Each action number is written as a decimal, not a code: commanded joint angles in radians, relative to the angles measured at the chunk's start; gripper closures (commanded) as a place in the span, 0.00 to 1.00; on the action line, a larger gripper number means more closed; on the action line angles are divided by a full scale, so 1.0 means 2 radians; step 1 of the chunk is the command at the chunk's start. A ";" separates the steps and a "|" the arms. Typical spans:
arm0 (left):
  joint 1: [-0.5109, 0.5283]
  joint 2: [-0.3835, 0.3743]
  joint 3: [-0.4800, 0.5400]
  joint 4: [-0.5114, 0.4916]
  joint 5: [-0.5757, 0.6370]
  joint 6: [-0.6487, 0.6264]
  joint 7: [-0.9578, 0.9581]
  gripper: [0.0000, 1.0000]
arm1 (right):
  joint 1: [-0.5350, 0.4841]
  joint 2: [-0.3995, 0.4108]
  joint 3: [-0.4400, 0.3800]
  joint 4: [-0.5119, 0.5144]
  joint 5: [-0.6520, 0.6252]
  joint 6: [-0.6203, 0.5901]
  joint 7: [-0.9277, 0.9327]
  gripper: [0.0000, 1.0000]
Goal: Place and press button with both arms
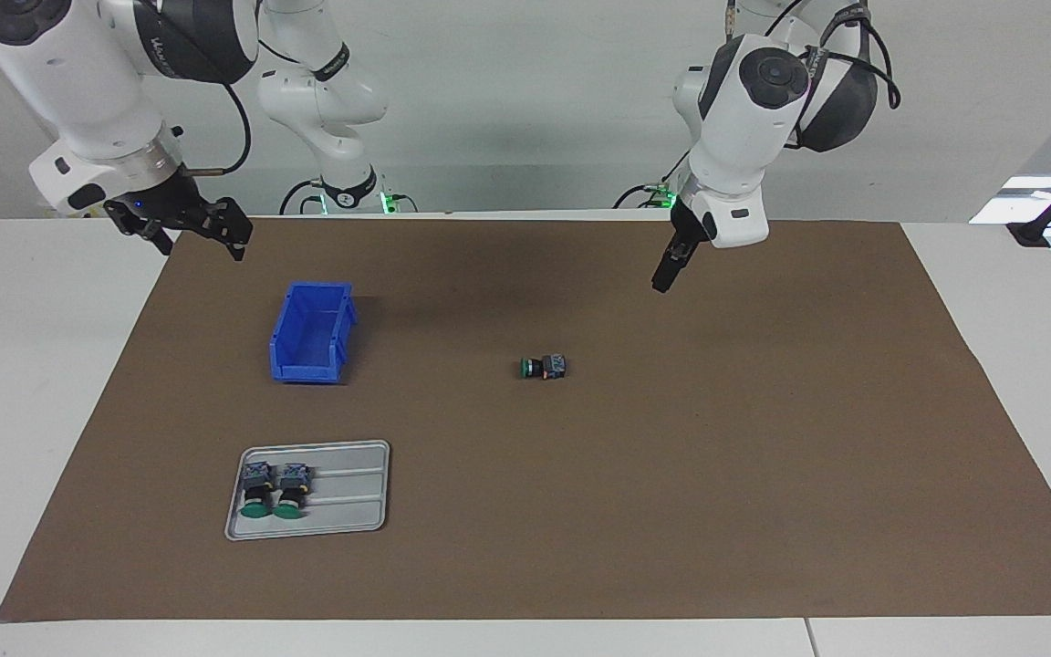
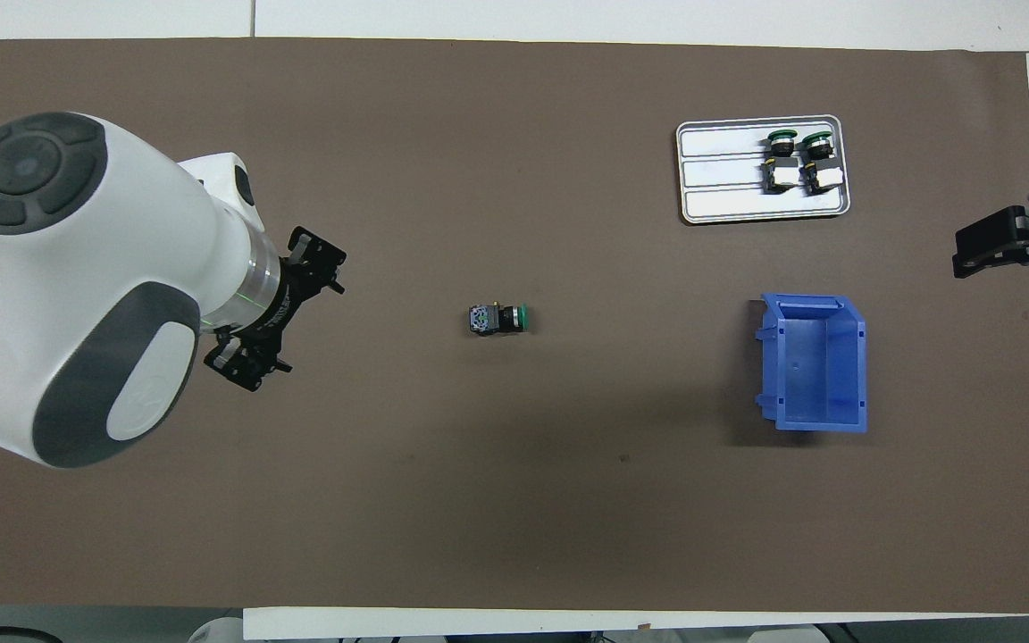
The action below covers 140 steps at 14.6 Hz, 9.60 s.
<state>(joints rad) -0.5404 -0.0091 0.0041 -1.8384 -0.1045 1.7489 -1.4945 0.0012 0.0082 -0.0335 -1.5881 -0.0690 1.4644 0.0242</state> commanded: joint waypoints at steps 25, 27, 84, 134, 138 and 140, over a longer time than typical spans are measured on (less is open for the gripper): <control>-0.131 0.231 0.006 0.054 -0.024 0.239 -0.399 0.09 | -0.004 -0.018 -0.002 -0.022 0.026 0.000 -0.046 0.00; -0.132 0.237 0.006 0.053 -0.022 0.248 -0.400 0.10 | -0.003 -0.018 -0.001 -0.022 0.026 0.000 -0.046 0.00; -0.034 0.115 0.003 -0.113 -0.537 0.377 0.064 0.87 | -0.003 -0.018 -0.001 -0.022 0.026 0.000 -0.046 0.00; 0.039 0.132 0.006 -0.223 -0.891 0.238 0.483 0.30 | -0.003 -0.018 -0.001 -0.022 0.026 0.000 -0.046 0.00; 0.036 0.117 0.006 -0.224 -0.890 0.265 0.473 0.20 | -0.003 -0.018 -0.001 -0.022 0.026 0.000 -0.046 0.00; 0.029 0.112 0.005 -0.225 -0.889 0.289 0.470 0.07 | -0.003 -0.018 -0.001 -0.022 0.026 0.000 -0.046 0.00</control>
<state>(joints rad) -0.4639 0.2517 0.0158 -2.2675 -1.8674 2.2762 -0.5352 0.0023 -0.0033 -0.0356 -1.6047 -0.0390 1.4642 -0.0495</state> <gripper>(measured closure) 0.203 0.000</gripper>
